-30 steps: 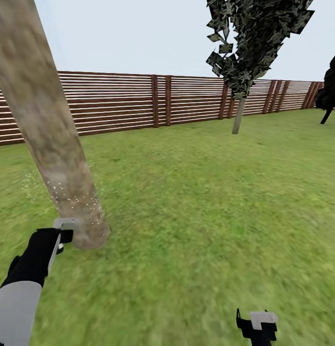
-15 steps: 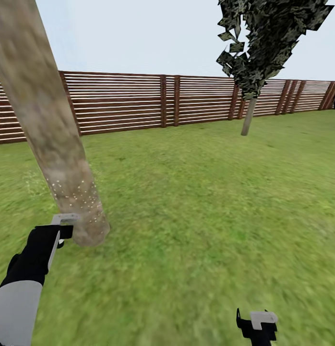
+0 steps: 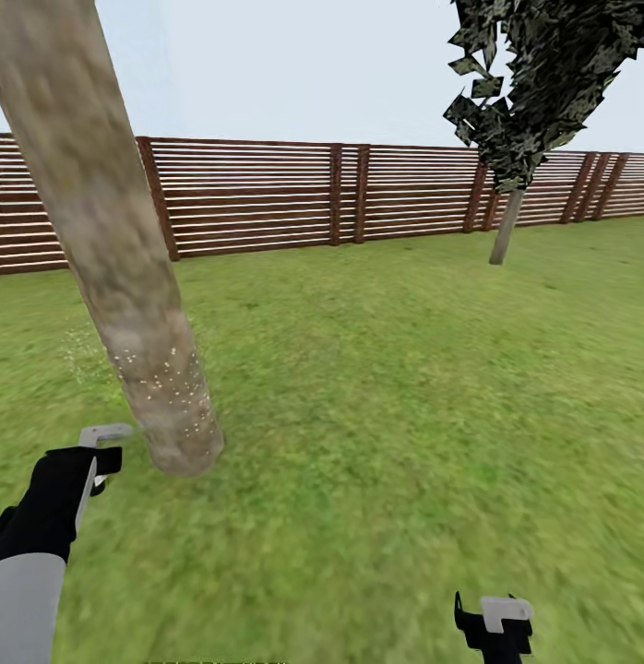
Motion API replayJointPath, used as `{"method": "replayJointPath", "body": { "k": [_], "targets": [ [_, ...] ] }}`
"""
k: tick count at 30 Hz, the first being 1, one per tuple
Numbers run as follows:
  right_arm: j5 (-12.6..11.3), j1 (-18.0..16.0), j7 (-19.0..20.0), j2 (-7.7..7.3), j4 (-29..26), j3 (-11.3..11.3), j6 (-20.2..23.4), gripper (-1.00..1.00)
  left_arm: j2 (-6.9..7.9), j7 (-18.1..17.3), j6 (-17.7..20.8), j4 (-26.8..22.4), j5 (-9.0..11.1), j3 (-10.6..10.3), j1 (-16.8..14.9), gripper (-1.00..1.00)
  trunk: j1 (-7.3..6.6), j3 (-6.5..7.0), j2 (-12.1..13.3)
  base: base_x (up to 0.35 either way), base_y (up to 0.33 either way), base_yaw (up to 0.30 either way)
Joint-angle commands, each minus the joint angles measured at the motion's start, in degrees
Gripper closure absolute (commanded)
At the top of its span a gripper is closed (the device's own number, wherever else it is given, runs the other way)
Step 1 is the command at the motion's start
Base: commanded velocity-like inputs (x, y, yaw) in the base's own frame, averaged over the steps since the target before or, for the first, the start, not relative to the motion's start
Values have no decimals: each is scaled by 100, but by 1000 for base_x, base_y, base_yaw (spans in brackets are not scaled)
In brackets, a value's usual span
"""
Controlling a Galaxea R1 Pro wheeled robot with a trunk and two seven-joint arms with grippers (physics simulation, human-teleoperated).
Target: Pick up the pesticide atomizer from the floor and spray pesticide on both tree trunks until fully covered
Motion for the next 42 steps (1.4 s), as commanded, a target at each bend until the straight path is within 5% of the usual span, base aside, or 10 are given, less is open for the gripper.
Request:
{"method": "replayJointPath", "body": {
  "k": [1, 16, 27, 31, 37, 40, 42],
  "targets": [
    [0, 1, 0, 0, 0, 1, 0, -100, 0, 2, -1, 0, -2, 6, 37, 100, 0, 0, 0, 0, 0, 276],
    [0, 0, 8, 0, 0, 1, 0, -100, -112, 5, 0, 50, 30, -59, 186, 100, 0, 0, 0, 5, -217, 128],
    [0, 1, 9, 0, 0, 1, 0, -100, -116, -10, 6, 51, 29, -63, 186, 100, 0, 0, 0, 284, -92, 164],
    [0, 0, 9, 0, 0, 1, 0, -100, -355, -47, -3, 52, 27, -76, 186, 100, 0, 0, 0, 339, 0, 1],
    [0, -1, 12, 0, 0, 1, 0, -100, -298, -99, -17, 603, 24, -322, 202, 100, 0, 0, 0, 338, 0, 0],
    [0, 1, 17, 0, 0, 1, 0, -100, -207, -150, -635, 1221, 31, -369, 204, 100, 0, 0, 0, 284, 0, 0],
    [0, 1, 17, 0, 0, 1, 0, -100, -212, -256, -766, 1271, 31, -681, 210, 100, 0, 0, 0, 91, 0, 0]
  ]
}}
